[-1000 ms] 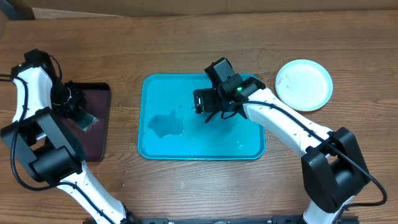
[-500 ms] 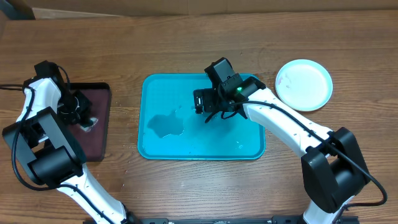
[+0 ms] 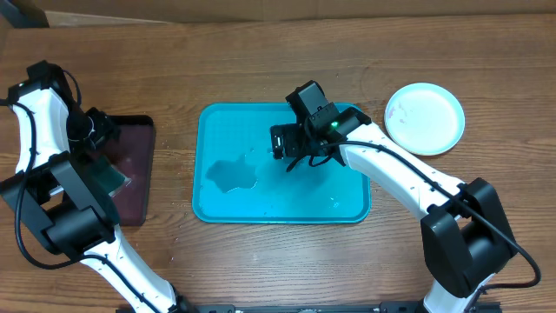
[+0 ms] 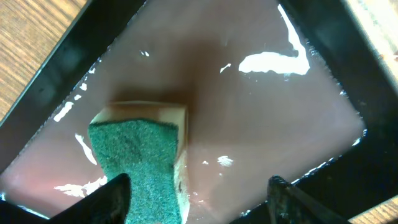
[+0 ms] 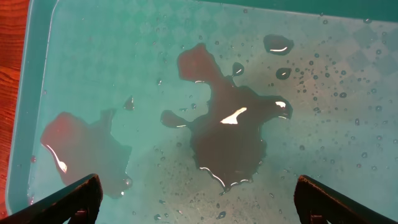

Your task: Clean dirty plates on tray and stack at the side

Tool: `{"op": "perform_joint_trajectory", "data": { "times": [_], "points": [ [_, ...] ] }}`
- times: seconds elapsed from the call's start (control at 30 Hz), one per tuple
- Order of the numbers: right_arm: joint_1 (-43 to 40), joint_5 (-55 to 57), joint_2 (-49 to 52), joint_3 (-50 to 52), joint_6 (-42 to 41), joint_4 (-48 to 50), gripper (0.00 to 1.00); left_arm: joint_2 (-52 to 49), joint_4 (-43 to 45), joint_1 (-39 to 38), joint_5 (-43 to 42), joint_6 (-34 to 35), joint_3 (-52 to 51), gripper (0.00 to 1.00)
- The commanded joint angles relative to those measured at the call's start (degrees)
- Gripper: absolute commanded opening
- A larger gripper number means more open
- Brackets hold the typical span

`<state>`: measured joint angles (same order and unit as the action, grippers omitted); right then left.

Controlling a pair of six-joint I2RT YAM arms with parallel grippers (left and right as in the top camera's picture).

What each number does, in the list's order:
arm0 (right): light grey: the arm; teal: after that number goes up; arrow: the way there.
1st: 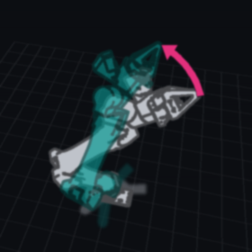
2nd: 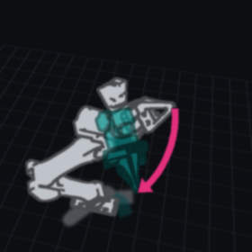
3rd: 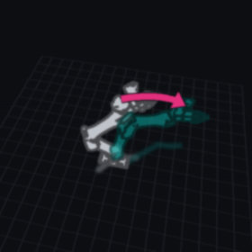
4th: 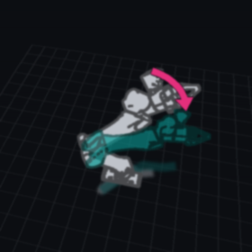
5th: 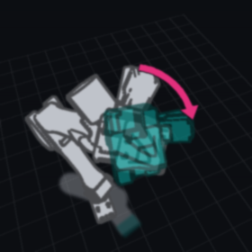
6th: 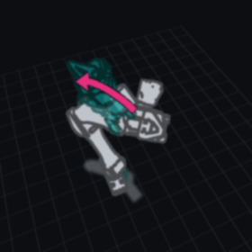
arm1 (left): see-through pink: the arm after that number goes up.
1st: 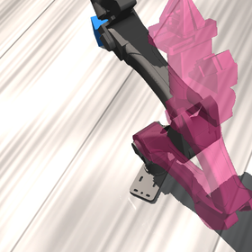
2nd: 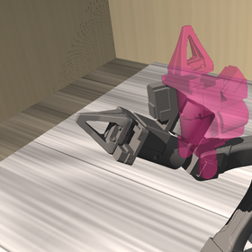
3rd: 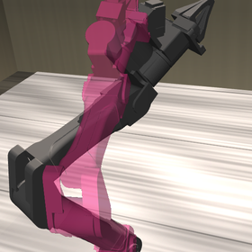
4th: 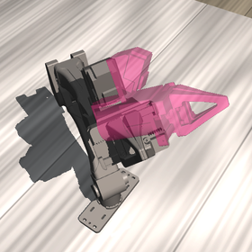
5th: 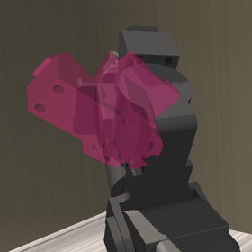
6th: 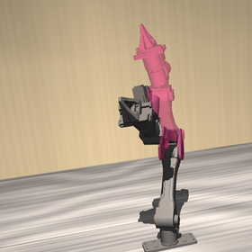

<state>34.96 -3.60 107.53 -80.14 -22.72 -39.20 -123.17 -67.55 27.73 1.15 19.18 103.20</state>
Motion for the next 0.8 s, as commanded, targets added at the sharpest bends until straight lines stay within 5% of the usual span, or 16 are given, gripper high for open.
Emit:
{"op": "perform_joint_trajectory", "data": {
  "times": [0.0,0.27,0.4,0.53,0.77],
  "points": [
    [-0.1,0.6,-1.0,0.4,-0.4,0.3,1.00,-1.4,-0.5,0.0,0.8,-0.3,-1.0,0.68],
    [-0.1,0.6,-1.0,0.4,-0.4,0.3,1.00,-1.7,0.2,0.1,6.7,3.6,-9.4,1.00],
    [-0.1,0.6,-1.0,0.4,-0.4,0.3,1.00,-1.7,1.5,0.2,7.3,3.5,-11.9,0.99],
    [-0.1,0.6,-1.0,0.4,-0.4,0.0,1.00,-1.7,2.3,0.7,5.9,3.5,-12.7,0.85],
    [-0.2,0.6,-1.0,0.4,0.2,-0.2,1.00,-1.7,3.1,1.9,3.3,3.5,-12.8,0.34]
  ]
}}
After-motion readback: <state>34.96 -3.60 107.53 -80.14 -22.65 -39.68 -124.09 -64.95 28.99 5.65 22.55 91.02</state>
